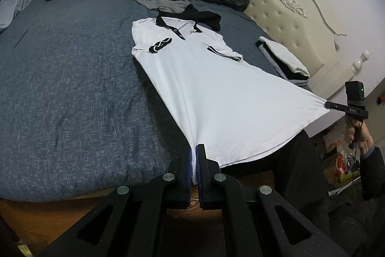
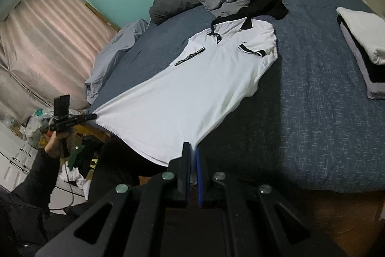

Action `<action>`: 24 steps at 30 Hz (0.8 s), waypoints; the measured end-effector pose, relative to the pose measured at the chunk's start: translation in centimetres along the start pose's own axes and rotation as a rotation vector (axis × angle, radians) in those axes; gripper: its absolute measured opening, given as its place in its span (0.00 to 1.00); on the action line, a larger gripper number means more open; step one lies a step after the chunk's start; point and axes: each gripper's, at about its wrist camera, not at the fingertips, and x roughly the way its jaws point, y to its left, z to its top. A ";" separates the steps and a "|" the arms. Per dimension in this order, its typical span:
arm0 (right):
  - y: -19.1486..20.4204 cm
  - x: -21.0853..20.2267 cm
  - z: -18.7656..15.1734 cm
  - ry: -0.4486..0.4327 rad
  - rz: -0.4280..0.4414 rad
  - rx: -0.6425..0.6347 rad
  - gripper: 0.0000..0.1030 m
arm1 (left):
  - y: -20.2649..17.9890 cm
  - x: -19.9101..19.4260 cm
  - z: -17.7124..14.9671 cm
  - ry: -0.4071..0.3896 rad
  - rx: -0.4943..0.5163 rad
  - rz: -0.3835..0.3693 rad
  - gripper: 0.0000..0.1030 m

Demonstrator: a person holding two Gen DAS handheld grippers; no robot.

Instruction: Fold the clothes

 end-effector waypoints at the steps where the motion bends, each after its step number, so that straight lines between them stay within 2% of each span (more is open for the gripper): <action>1: -0.1 0.0 0.0 0.000 -0.002 0.000 0.04 | 0.0 0.0 0.0 0.000 0.001 0.001 0.03; 24: -0.4 0.1 0.0 0.002 -0.034 0.001 0.04 | -0.5 0.2 0.3 0.024 0.017 0.007 0.03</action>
